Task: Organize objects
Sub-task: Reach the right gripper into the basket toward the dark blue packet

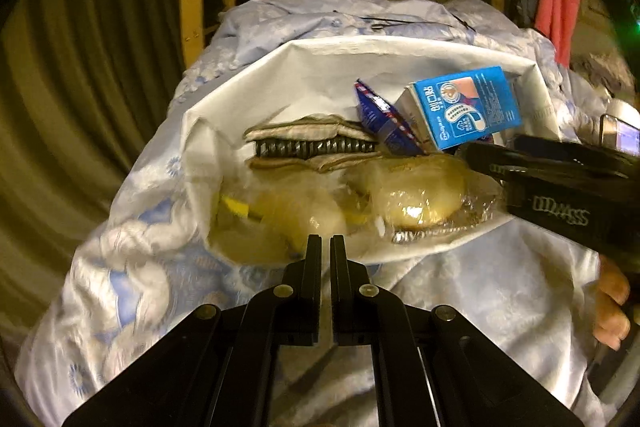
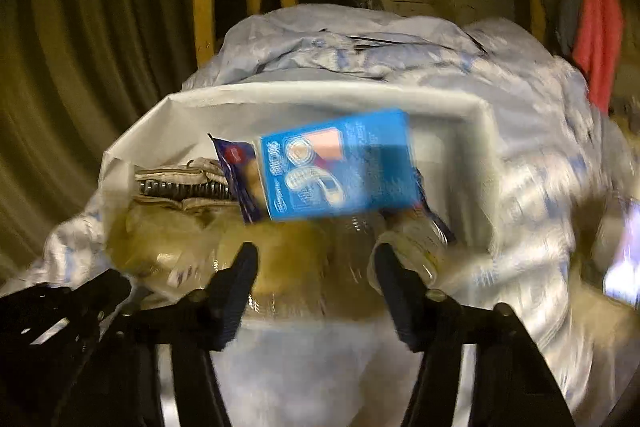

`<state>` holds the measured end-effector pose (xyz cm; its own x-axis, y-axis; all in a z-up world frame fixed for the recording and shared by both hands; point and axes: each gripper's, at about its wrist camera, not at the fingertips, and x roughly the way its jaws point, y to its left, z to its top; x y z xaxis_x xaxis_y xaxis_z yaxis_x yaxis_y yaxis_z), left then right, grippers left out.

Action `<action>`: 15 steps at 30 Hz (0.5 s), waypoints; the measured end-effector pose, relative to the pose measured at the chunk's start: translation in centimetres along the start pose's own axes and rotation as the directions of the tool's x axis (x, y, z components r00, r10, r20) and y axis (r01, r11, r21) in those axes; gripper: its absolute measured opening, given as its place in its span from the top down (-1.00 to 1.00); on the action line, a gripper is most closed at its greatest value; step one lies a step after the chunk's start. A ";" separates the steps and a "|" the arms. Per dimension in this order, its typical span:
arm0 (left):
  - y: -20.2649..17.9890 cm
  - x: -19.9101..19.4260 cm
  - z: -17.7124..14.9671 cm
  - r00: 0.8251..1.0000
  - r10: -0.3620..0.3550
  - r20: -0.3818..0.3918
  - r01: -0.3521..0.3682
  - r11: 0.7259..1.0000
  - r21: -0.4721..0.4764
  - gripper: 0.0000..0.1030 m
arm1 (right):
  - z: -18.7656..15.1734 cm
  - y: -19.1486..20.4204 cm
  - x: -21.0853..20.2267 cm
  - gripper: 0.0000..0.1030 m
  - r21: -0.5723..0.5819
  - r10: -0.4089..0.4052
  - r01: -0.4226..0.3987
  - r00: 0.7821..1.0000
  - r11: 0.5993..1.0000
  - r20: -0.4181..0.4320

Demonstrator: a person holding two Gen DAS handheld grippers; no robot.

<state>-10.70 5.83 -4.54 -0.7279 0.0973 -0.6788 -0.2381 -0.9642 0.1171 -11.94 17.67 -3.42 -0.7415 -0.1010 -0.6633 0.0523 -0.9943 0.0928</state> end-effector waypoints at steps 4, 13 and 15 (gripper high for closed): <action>0.3 0.9 1.5 0.999 -0.039 0.004 0.039 0.999 0.007 0.92 | 1.1 2.7 2.4 0.42 -0.134 -0.005 0.005 1.000 0.991 -0.001; -0.2 5.5 4.6 0.993 -0.101 -0.065 0.102 0.995 0.004 0.91 | 3.7 -0.7 4.8 0.97 -0.053 0.090 -0.091 0.996 0.994 -0.019; 0.1 6.4 5.1 0.992 -0.106 -0.071 0.105 0.994 -0.022 0.91 | 4.0 -2.6 4.0 0.96 0.019 0.026 -0.027 0.999 0.999 0.023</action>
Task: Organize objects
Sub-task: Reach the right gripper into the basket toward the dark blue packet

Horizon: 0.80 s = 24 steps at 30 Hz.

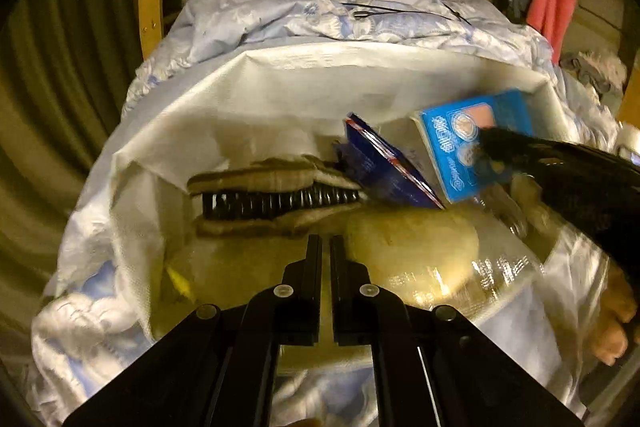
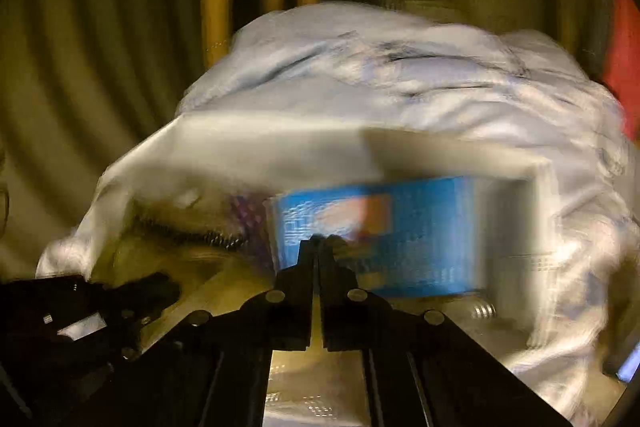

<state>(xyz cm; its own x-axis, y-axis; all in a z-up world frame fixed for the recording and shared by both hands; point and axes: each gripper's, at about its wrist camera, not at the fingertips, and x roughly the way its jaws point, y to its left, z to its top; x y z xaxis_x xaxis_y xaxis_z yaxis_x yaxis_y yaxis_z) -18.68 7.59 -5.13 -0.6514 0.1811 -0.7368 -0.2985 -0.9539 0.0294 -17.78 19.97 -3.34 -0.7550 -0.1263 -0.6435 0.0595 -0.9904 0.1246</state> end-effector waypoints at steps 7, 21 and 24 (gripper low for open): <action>0.4 3.6 1.3 0.992 0.086 -0.090 -0.086 0.996 0.004 0.73 | -0.7 -3.5 -1.0 0.88 0.111 -0.025 0.027 0.999 0.993 -0.023; 4.0 -6.1 -3.7 0.987 -0.089 0.130 0.117 0.967 -0.224 0.41 | -0.3 4.9 -0.9 0.05 0.014 0.326 -0.325 0.944 0.946 -0.047; 4.5 -5.4 -4.2 0.992 -0.069 0.102 0.092 0.966 -0.240 0.42 | 0.0 6.1 0.9 0.06 0.010 0.325 -0.325 0.940 0.945 -0.105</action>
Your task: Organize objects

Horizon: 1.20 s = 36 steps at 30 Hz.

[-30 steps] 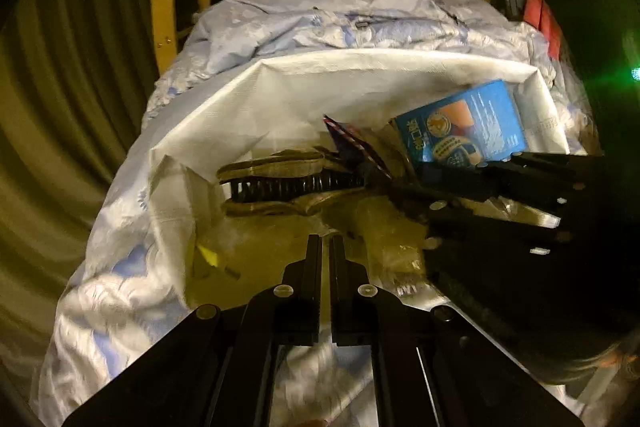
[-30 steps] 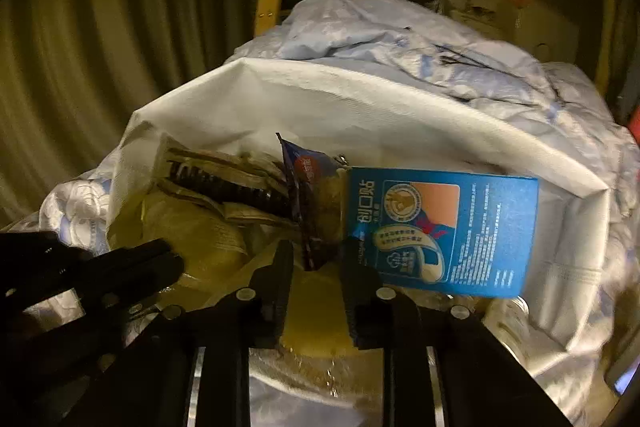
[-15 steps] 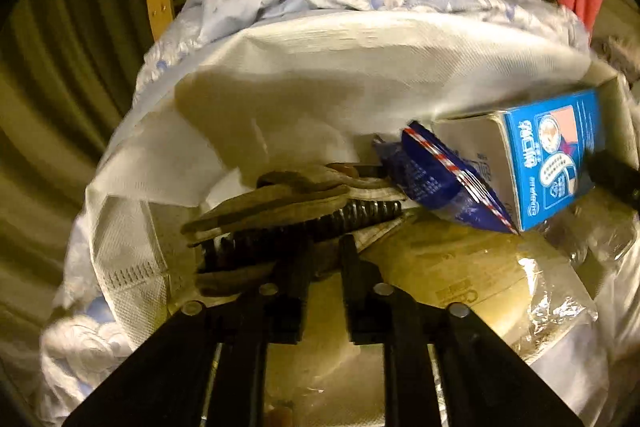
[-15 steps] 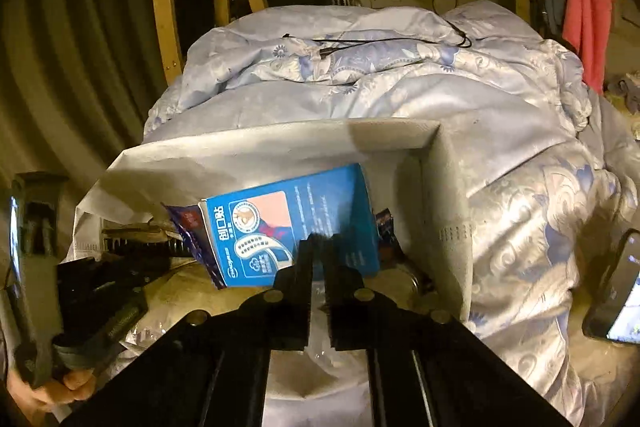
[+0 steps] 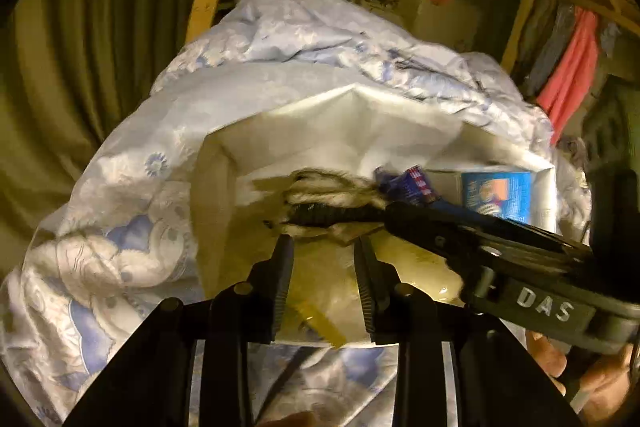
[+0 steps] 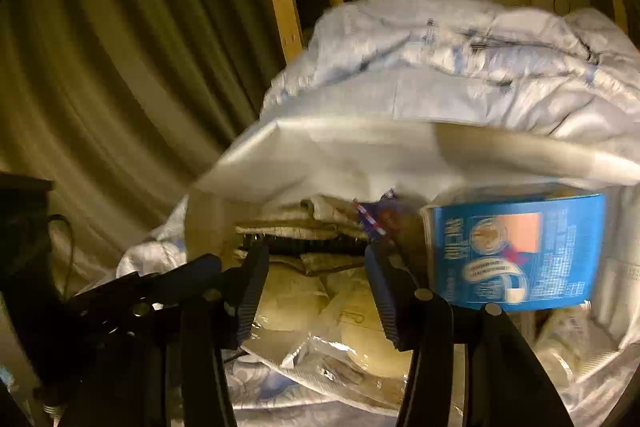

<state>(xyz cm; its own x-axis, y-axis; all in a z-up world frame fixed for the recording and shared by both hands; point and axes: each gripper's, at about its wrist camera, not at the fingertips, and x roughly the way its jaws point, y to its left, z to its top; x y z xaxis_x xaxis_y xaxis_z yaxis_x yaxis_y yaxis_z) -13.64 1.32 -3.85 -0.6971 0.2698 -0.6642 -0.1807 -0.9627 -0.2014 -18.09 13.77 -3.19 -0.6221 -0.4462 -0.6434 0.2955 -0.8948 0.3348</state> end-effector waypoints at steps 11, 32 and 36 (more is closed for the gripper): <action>0.1 3.5 1.6 0.996 0.066 -0.054 -0.064 0.997 0.036 0.27 | -0.6 -7.7 1.4 0.85 0.181 -0.138 0.143 0.990 0.973 -0.039; -0.9 7.2 3.8 0.993 0.109 -0.046 -0.107 0.993 0.042 0.06 | -4.6 -0.6 1.3 0.23 -0.210 -0.289 0.244 0.930 0.947 -0.226; 0.7 4.2 3.3 0.999 0.051 -0.005 -0.051 0.998 -0.027 0.06 | -3.9 0.2 4.3 0.27 -0.254 -0.378 0.323 0.901 0.912 -0.212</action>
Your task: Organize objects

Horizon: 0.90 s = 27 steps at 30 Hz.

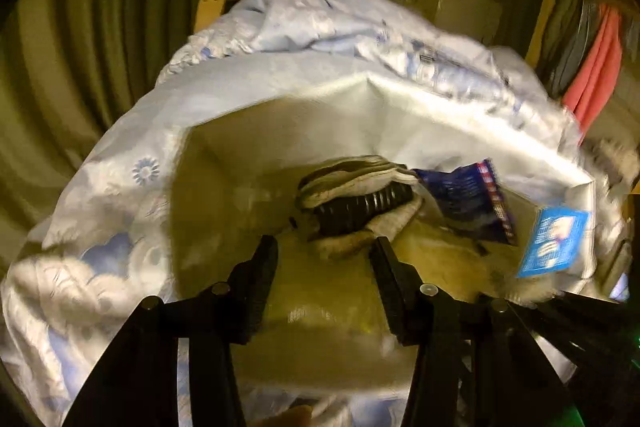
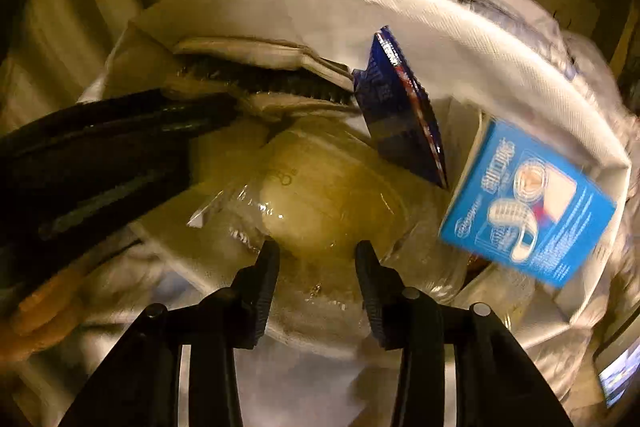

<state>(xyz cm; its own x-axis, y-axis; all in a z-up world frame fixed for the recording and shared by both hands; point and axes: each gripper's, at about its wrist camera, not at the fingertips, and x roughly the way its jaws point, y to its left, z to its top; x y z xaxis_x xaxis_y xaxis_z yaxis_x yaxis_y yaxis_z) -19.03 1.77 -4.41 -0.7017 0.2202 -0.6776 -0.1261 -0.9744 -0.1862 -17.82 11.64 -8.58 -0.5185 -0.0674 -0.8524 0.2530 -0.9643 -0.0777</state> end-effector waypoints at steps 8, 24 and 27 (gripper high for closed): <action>-1.2 -3.3 -1.6 0.998 0.027 0.051 -0.031 0.996 0.079 0.10 | 1.1 -1.9 0.0 0.28 0.137 0.047 -0.071 0.984 0.988 0.170; -3.5 -6.3 -4.5 0.991 0.099 0.091 -0.114 0.976 0.184 0.10 | -4.2 -5.5 -6.3 -0.25 0.298 0.081 -0.170 0.954 0.939 0.287; -4.0 -7.7 -5.4 0.985 0.118 0.125 -0.143 0.967 0.210 0.10 | -5.6 -5.2 -8.3 -0.25 0.294 0.043 -0.147 0.942 0.945 0.333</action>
<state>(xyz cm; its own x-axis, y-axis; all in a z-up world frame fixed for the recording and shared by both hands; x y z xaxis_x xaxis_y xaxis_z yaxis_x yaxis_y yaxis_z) -9.31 4.18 -2.27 -0.7939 0.0963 -0.6004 -0.1689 -0.9835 0.0656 -10.28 18.64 -3.95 -0.7494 -0.1902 -0.6342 0.0755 -0.9761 0.2036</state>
